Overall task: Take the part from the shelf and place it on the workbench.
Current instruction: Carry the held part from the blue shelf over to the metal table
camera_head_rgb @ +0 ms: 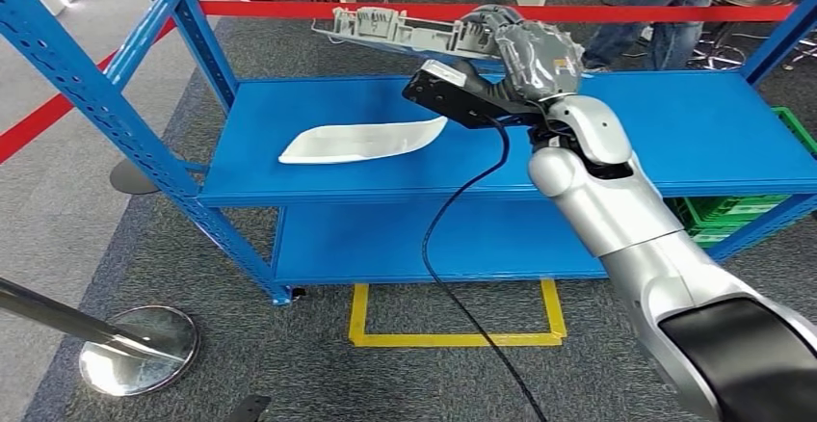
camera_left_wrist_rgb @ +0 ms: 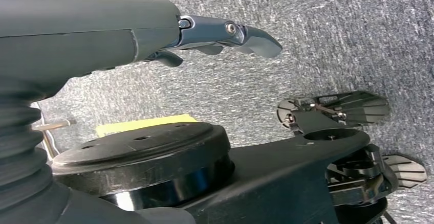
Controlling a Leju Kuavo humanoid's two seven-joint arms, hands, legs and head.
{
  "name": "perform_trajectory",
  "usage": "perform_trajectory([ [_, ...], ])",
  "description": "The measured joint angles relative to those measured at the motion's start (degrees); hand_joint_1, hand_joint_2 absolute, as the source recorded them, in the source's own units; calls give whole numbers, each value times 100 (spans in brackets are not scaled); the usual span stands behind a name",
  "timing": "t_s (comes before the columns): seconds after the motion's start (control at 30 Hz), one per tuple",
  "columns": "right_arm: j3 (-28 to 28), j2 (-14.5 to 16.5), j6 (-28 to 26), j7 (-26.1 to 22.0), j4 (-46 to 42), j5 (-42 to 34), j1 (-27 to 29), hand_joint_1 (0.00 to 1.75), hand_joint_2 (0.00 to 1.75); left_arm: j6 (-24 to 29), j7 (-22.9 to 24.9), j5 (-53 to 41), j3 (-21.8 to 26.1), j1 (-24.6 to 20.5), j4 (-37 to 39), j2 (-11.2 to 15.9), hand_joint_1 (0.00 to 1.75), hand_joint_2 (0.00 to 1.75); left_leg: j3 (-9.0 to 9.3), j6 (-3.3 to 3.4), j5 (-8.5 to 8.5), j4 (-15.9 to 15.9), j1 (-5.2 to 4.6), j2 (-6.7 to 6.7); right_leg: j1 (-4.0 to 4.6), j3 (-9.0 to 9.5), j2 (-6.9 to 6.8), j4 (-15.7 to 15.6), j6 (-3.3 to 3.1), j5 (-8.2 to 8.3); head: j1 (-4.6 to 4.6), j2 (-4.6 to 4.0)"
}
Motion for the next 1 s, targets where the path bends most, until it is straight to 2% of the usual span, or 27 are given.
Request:
perform_trajectory([
  [0.2, 73, -81, -50, 21, -230, -98, 132, 175, 175, 26, 19, -6, 4, 4, 0, 0, 0, 175, 0, 0, 1, 0, 1, 0, 0, 0, 0, 0, 0, 0, -1, 0],
  [0.77, 161, -382, -555, -44, -918, -227, 1003, 175, 175, 76, 56, -38, 4, 90, 0, 15, 0, 175, -1, 1, -1, 0, 1, 0, 0, -1, 0, 0, -2, -1, 0, 0],
  [1.0, 161, -437, -578, -48, -1050, -227, 1108, 175, 175, 76, 54, -37, 4, 97, 0, 15, 0, 175, -1, 1, -1, 0, 1, 1, 0, -1, 0, 0, -2, -1, 0, 0],
])
